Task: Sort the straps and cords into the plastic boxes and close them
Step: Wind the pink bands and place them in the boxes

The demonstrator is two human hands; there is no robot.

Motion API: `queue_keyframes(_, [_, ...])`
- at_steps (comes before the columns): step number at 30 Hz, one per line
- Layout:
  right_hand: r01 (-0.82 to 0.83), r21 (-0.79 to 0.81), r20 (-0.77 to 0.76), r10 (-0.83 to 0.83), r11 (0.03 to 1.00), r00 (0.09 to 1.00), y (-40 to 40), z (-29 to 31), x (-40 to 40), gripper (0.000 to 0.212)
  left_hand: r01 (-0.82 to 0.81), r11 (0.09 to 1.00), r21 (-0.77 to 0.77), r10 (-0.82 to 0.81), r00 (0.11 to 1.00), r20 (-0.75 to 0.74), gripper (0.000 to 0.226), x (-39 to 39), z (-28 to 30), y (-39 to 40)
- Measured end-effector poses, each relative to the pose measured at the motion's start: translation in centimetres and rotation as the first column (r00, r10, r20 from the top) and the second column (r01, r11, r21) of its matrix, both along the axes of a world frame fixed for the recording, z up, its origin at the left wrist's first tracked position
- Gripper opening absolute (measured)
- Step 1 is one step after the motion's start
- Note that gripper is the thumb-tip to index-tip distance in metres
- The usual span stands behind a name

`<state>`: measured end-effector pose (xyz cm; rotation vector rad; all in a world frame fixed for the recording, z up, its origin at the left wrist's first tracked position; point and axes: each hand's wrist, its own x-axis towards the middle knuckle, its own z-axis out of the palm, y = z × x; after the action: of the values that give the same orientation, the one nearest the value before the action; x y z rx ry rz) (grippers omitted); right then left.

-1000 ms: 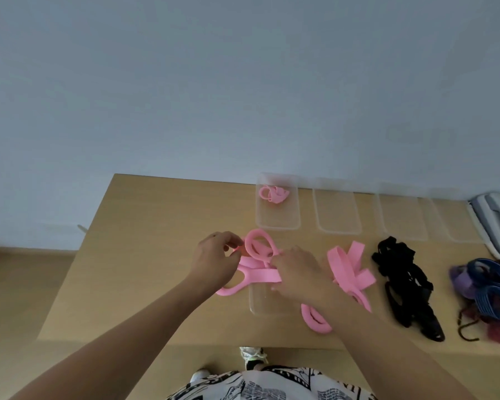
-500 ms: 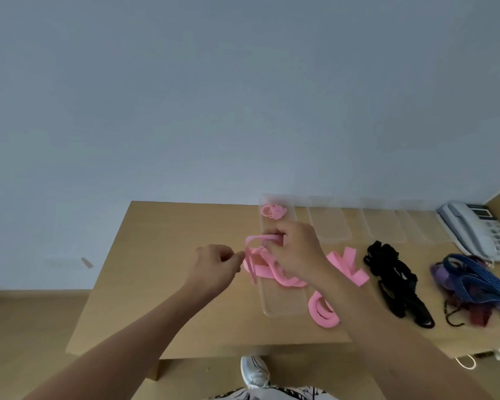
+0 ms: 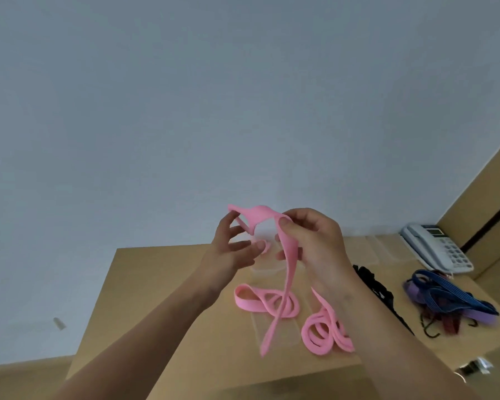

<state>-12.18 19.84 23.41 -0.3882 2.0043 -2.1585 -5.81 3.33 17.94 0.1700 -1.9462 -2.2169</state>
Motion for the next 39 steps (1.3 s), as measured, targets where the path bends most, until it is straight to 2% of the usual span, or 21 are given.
queue_keyframes(2, [0.019,0.009,0.011,-0.019,1.000,1.000,0.5,0.1,-0.2,0.003,-0.030,0.998,0.052,0.033,0.998,-0.054,0.071,-0.6,1.1,0.1])
queue_keyframes(6, [-0.049,0.177,-0.037,0.056,0.983,0.998,1.3,-0.3,-0.7,0.011,-0.067,0.989,0.128,0.084,0.988,-0.133,0.052,-2.0,3.9,0.3])
queue_keyframes(10, [-0.191,0.252,-0.040,0.208,0.949,0.977,1.9,0.1,-0.6,0.031,-0.086,0.995,0.053,0.095,0.973,-0.210,0.030,-3.2,7.2,1.1])
queue_keyframes(12, [-0.145,0.229,-0.094,0.170,0.963,0.981,2.1,0.4,-0.9,0.042,-0.118,0.993,-0.013,0.112,0.963,-0.245,0.016,-3.7,8.4,1.8])
queue_keyframes(14, [-0.049,0.261,-0.198,0.103,0.964,0.975,2.3,1.1,-1.2,0.054,-0.124,0.991,-0.058,0.104,0.958,-0.268,0.011,-4.0,9.4,2.5])
queue_keyframes(16, [-0.002,0.271,-0.296,0.086,0.963,0.951,2.4,1.8,-1.6,0.050,-0.125,0.989,-0.075,0.100,0.957,-0.274,0.014,-4.3,10.3,3.4])
queue_keyframes(18, [-0.013,0.249,-0.333,0.098,0.969,0.938,2.7,2.5,-2.1,0.031,-0.145,0.987,-0.067,0.121,0.951,-0.284,0.021,-4.7,11.1,4.2])
queue_keyframes(22, [-0.087,0.110,-0.274,0.115,0.990,0.955,3.7,3.9,-3.4,0.013,-0.193,0.975,-0.110,0.156,0.948,-0.278,0.035,-5.5,12.6,4.8])
queue_keyframes(24, [-0.079,0.014,-0.272,0.080,0.997,0.959,4.4,4.9,-4.3,0.015,-0.197,0.965,-0.173,0.145,0.951,-0.273,0.023,-5.5,13.1,4.9])
queue_keyframes(27, [-0.098,-0.026,-0.320,0.085,0.995,0.944,5.3,6.9,-5.4,0.023,-0.182,0.952,-0.245,0.110,0.954,-0.279,0.011,-5.4,13.4,5.5])
queue_keyframes(31, [-0.150,-0.059,-0.351,0.120,0.987,0.928,6.2,8.5,-6.3,0.022,-0.151,0.972,-0.183,0.109,0.970,-0.219,0.012,-5.1,13.4,6.6])
queue_keyframes(35, [-0.159,-0.127,-0.352,0.106,0.979,0.930,7.0,9.0,-7.1,0.022,-0.055,0.981,-0.189,0.055,0.998,-0.002,0.044,-4.9,13.2,7.6])
queue_keyframes(37, [-0.134,-0.103,-0.408,0.081,0.986,0.909,7.4,9.0,-7.5,0.026,-0.028,0.985,-0.172,0.041,0.996,0.074,0.058,-4.9,13.2,8.1])
queue_keyframes(39, [-0.091,-0.039,-0.497,0.060,0.995,0.866,7.7,8.8,-7.7,0.031,-0.011,0.996,-0.088,0.022,0.991,0.129,0.068,-5.1,13.3,8.4])
